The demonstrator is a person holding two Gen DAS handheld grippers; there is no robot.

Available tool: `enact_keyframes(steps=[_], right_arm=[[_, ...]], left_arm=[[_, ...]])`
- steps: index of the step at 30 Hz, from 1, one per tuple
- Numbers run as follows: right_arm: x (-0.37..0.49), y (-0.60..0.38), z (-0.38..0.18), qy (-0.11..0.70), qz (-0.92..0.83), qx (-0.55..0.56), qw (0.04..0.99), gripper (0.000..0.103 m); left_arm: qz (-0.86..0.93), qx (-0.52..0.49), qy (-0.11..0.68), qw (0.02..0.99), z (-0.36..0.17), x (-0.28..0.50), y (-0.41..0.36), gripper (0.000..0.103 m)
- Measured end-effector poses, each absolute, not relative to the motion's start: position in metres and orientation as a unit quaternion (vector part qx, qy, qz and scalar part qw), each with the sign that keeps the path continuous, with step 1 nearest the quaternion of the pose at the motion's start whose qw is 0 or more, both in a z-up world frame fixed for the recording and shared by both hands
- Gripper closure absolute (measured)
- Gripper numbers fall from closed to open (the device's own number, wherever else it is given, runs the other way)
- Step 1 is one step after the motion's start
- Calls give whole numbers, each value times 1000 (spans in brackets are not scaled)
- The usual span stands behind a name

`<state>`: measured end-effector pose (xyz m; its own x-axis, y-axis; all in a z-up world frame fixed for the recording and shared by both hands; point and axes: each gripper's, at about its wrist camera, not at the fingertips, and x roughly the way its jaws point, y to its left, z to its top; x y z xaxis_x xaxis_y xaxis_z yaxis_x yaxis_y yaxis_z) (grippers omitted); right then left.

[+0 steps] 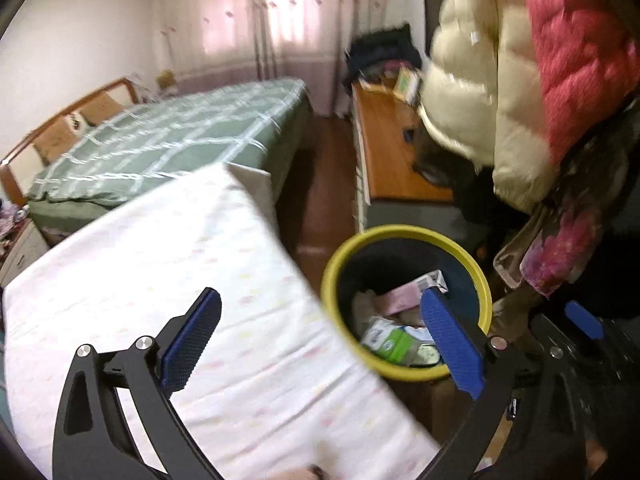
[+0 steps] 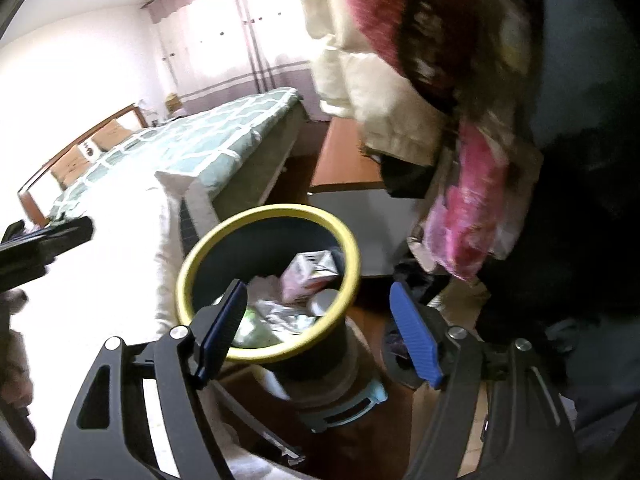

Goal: Collect trash

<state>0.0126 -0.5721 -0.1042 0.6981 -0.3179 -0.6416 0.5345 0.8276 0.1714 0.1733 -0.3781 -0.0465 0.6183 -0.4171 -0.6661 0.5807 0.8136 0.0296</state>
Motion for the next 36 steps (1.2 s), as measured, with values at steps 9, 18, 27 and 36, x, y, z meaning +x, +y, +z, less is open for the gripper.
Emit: enact_keyframes(steps=[9, 18, 27, 36], right_arm=[[18, -506, -71, 289, -157, 133, 935, 29], [15, -439, -46, 270, -89, 93, 954, 26], [-1, -391, -34, 259, -57, 61, 962, 24], [3, -386, -32, 256, -54, 56, 963, 24]], left_arm=[[-201, 49, 297, 932, -5, 120, -219, 5], [-102, 2, 278, 955, -7, 67, -79, 5], [-66, -44, 269, 960, -21, 20, -3, 5], [-51, -53, 265, 962, -26, 15, 6, 5]])
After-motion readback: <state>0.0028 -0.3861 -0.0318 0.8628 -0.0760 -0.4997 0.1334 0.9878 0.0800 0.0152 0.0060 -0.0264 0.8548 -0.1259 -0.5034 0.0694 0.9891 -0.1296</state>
